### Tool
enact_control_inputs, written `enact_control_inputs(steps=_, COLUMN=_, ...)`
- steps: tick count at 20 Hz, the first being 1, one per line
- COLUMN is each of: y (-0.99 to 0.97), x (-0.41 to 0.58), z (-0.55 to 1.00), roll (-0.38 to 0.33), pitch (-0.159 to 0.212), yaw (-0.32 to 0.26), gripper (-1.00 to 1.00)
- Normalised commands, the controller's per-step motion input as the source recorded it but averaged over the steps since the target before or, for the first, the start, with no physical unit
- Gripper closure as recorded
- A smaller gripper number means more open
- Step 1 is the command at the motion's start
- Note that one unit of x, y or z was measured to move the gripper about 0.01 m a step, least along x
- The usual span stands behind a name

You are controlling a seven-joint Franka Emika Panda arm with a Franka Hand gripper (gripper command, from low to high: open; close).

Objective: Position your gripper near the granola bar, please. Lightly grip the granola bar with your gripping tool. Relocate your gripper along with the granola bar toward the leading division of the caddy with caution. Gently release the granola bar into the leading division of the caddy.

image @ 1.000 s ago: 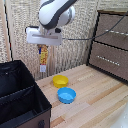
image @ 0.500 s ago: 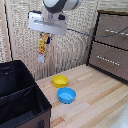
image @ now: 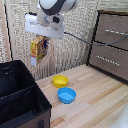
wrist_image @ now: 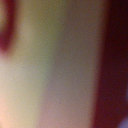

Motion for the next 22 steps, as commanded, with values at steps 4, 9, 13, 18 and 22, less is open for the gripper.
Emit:
enact_control_inputs(steps=4, y=0.24, x=-0.336, z=0.28, roll=0.020, pitch=0.026, yaw=-0.181, gripper=1.00)
enact_control_inputs(steps=9, y=0.48, x=-0.296, z=0.18, roll=0.000, pitch=0.000, yaw=-0.171, gripper=1.00)
enact_control_inputs(steps=13, y=0.61, x=-0.281, z=0.04, roll=0.000, pitch=0.000, yaw=-0.141, gripper=1.00)
enact_control_inputs(steps=18, y=0.64, x=-0.398, z=0.01, roll=0.000, pitch=0.001, yaw=-0.103, gripper=1.00)
enact_control_inputs(steps=22, y=0.60, x=-0.566, z=0.01, roll=0.000, pitch=0.000, yaw=-0.079, gripper=1.00)
